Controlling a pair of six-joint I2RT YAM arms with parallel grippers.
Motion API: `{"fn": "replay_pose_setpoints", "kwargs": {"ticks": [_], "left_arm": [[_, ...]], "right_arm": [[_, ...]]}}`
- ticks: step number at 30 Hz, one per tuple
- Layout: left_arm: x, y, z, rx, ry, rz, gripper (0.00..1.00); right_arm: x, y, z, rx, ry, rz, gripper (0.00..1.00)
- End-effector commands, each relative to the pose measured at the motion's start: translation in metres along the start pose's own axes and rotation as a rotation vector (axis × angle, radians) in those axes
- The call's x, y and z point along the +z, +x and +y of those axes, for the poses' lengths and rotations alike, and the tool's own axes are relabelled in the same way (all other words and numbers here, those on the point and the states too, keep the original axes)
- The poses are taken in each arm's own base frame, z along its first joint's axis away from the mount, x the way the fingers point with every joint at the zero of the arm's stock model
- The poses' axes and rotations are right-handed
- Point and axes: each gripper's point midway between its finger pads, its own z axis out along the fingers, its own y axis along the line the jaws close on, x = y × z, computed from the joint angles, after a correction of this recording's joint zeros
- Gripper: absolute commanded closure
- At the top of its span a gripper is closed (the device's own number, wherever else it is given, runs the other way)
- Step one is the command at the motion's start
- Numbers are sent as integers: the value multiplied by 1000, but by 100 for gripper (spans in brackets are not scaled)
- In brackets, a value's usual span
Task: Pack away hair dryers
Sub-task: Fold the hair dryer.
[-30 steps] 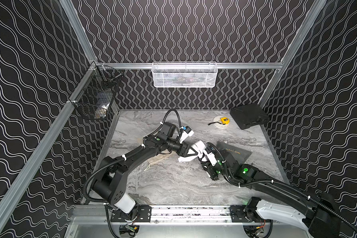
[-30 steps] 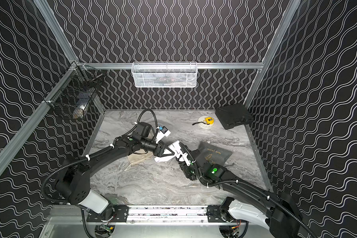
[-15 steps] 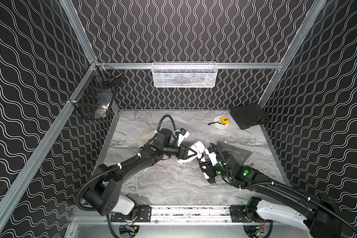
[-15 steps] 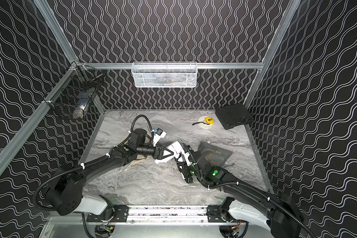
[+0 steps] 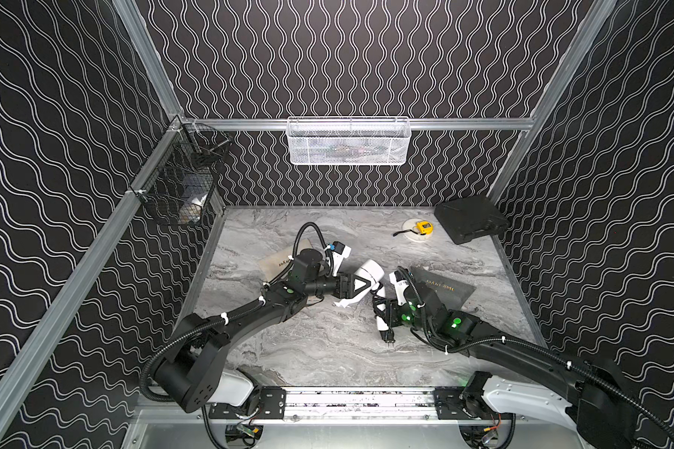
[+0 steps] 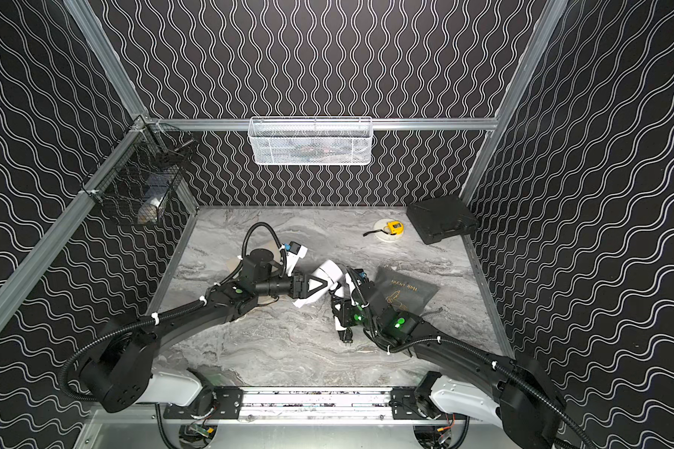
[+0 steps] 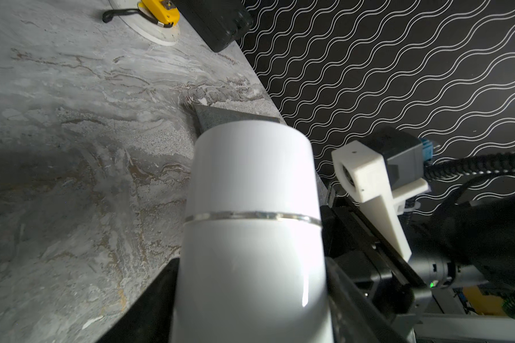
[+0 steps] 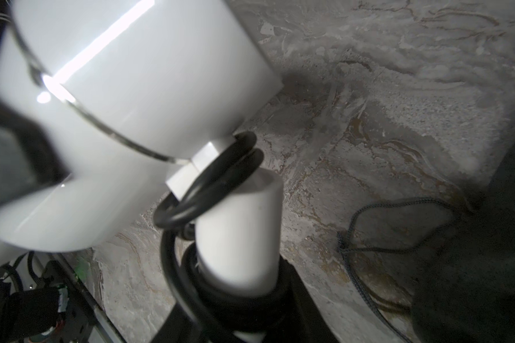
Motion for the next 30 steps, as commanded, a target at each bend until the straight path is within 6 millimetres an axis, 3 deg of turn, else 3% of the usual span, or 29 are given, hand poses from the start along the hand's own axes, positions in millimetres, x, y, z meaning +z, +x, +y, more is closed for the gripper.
{"fn": "replay_pose_setpoints", "kwargs": {"ticks": [1, 6, 10, 12, 13, 21, 30], "left_arm": [[-2, -13, -14, 0, 33, -62, 100], [-4, -14, -9, -3, -1, -76, 100], [-6, -15, -3, 6, -56, -60, 100], [-9, -18, 2, 14, -91, -63, 100], [-11, -20, 5, 16, -108, -67, 100], [-31, -41, 17, -18, -93, -112, 100], [-37, -53, -3, -4, 91, -101, 100]], "right_arm": [[-21, -64, 67, 34, -298, -241, 91], [-15, -59, 62, 36, -264, -209, 83], [-9, -49, 31, 58, -131, -173, 52], [-11, -48, 14, 79, -87, -156, 32], [-13, -49, 7, 93, -85, -151, 28], [-32, -51, -8, 54, -156, -127, 17], [-35, -44, 8, 124, -430, -106, 16]]}}
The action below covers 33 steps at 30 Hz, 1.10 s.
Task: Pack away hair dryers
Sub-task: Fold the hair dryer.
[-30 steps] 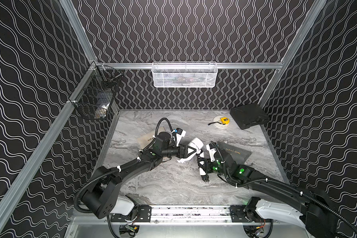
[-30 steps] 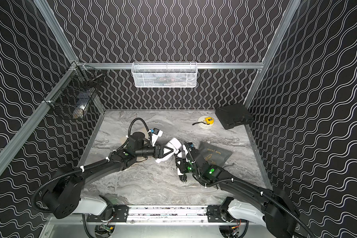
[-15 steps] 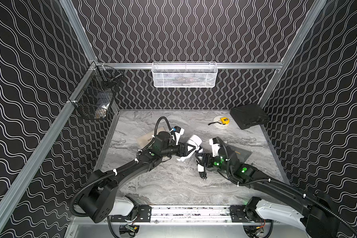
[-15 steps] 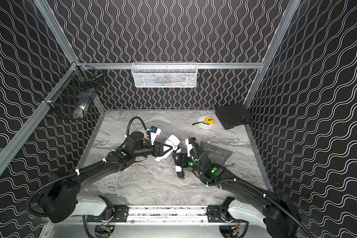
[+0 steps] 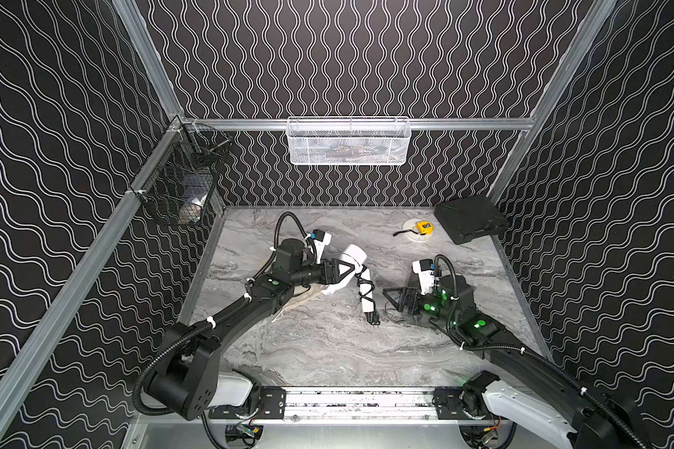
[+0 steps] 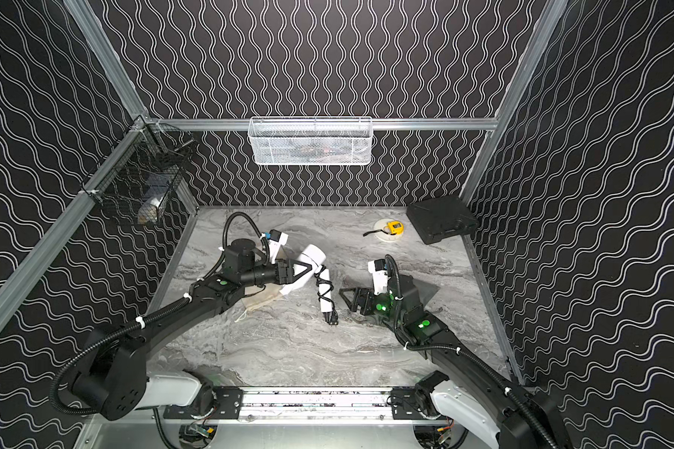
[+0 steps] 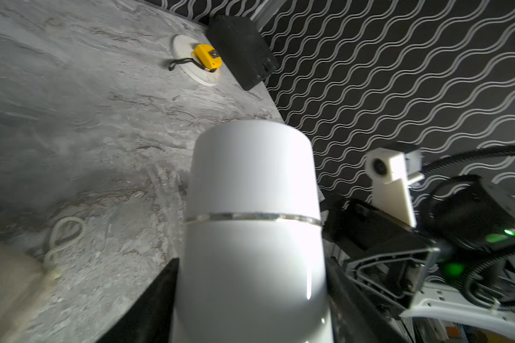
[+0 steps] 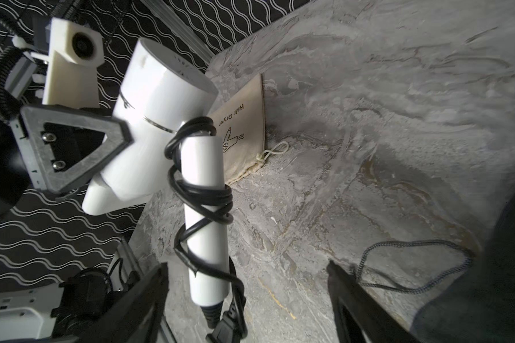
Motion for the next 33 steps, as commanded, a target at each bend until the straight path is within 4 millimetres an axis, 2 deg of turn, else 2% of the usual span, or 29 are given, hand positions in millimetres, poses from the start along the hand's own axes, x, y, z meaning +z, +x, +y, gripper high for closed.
{"fn": "replay_pose_setpoints", "kwargs": {"ticks": [1, 13, 21, 27, 33], "left_arm": [[-2, -11, -33, 52, 167, -17, 100], [-8, -9, -41, 96, 203, -28, 100], [-9, -11, -48, 104, 234, -38, 100], [-9, -6, -48, 110, 233, -24, 100], [-6, -3, -51, 119, 237, -18, 100]], "right_arm": [[2, -4, 34, -1, -209, 1, 16], [12, -1, 49, 42, -357, 26, 20], [20, -1, 54, 73, -404, 55, 33], [20, -8, 58, 78, -423, 35, 34], [24, -8, 61, 94, -439, 57, 40]]}}
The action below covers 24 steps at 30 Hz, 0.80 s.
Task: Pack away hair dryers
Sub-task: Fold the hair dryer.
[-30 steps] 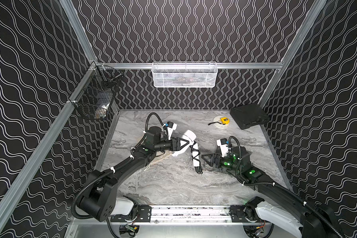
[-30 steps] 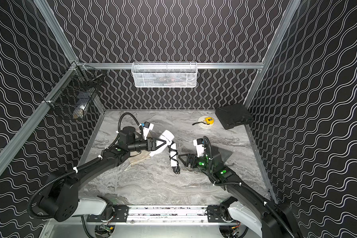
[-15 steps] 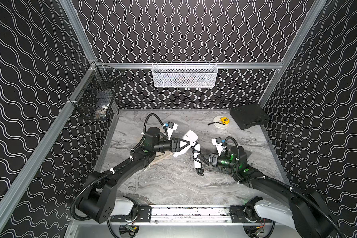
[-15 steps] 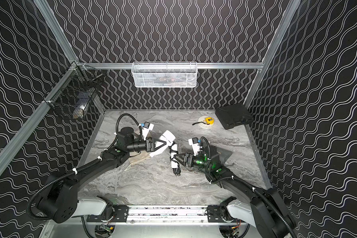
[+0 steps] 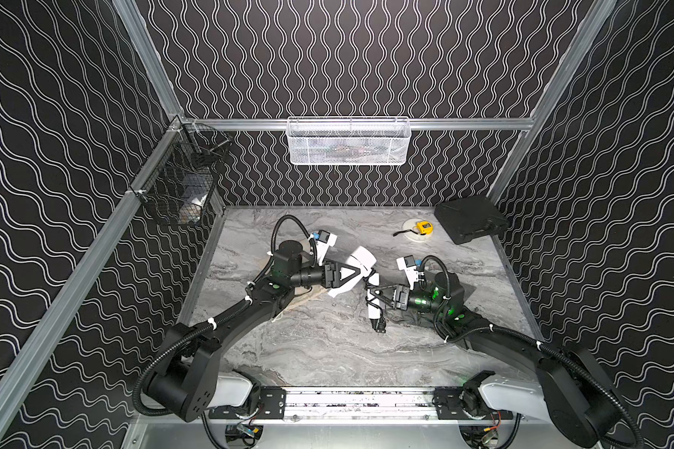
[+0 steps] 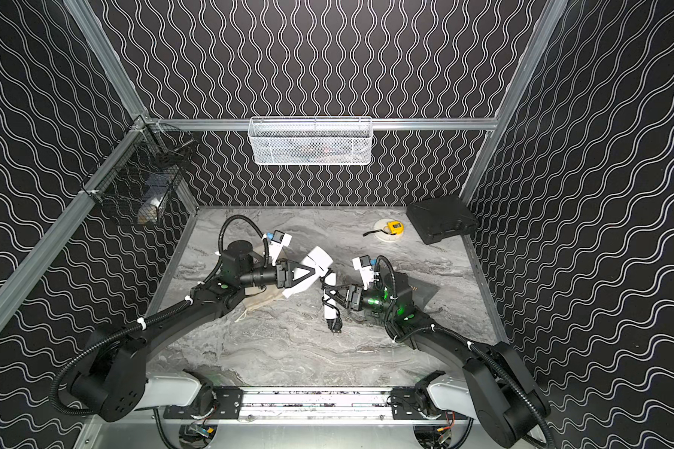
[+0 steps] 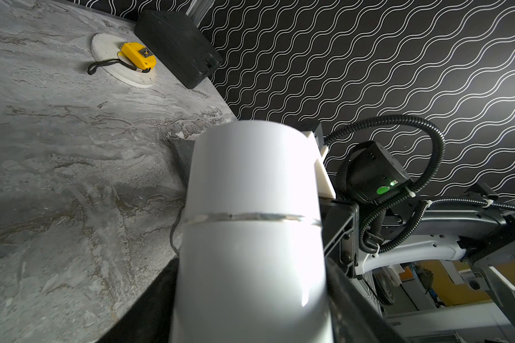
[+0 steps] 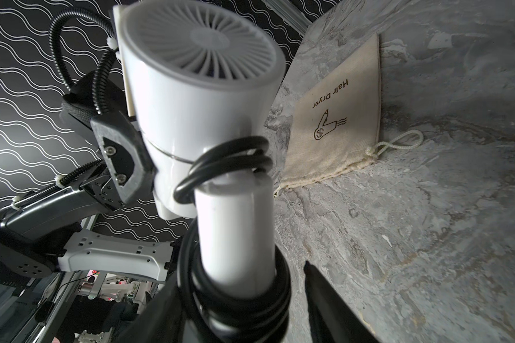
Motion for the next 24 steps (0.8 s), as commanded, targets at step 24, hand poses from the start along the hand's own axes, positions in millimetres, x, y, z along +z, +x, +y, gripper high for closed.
{"fn": "replay_pose_setpoints", "kwargs": {"ticks": [24], "left_arm": [[7, -17, -22, 66, 94, -38, 100]], "right_arm": [[-2, 10, 11, -12, -32, 71, 52]]}}
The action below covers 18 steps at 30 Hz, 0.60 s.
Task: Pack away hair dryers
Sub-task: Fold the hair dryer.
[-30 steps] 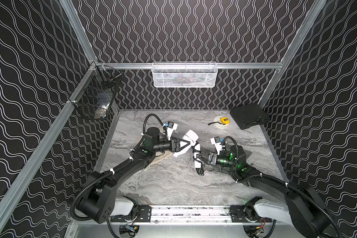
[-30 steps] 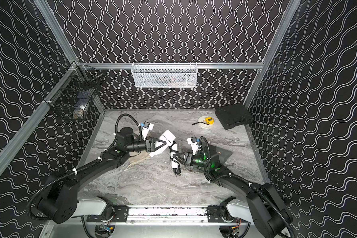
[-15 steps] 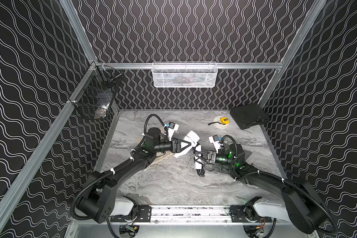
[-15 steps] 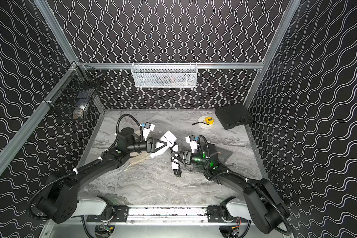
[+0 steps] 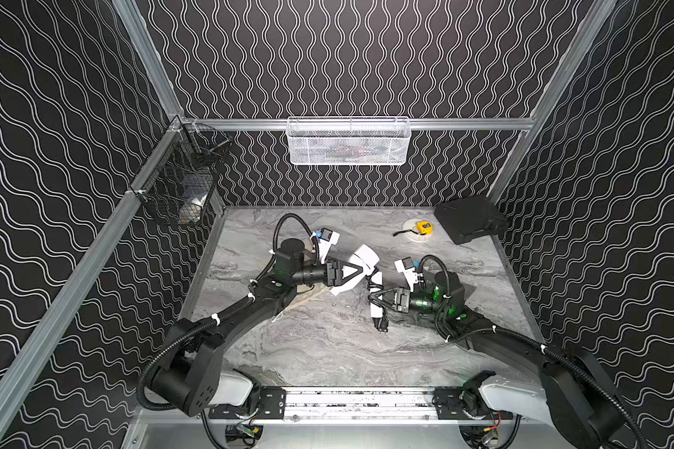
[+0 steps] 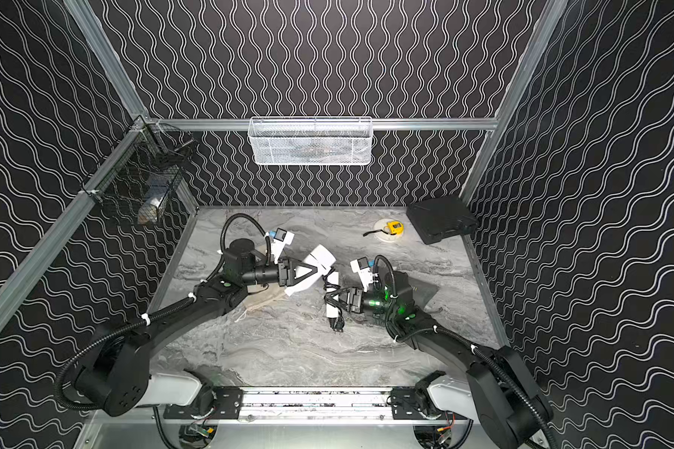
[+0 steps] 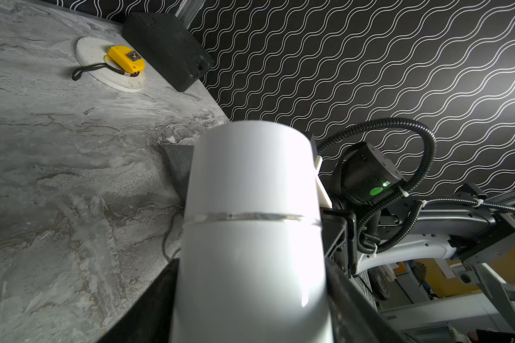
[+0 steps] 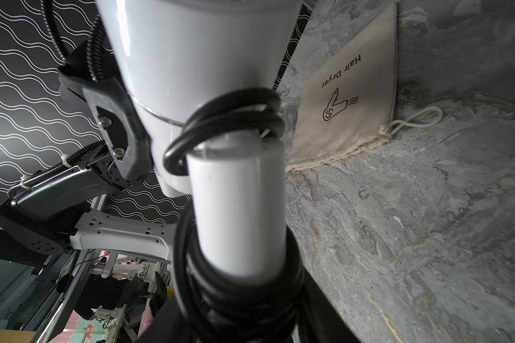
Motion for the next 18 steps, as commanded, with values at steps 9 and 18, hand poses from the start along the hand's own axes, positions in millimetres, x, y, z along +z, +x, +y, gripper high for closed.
{"fn": "replay_pose_setpoints", "kwargs": {"ticks": [9, 18], "left_arm": [[7, 1, -24, 87, 75, 5, 100], [9, -4, -28, 90, 90, -32, 100]], "right_arm": [[2, -7, 4, 0, -34, -38, 53], [-1, -7, 7, 7, -42, -69, 79]]}}
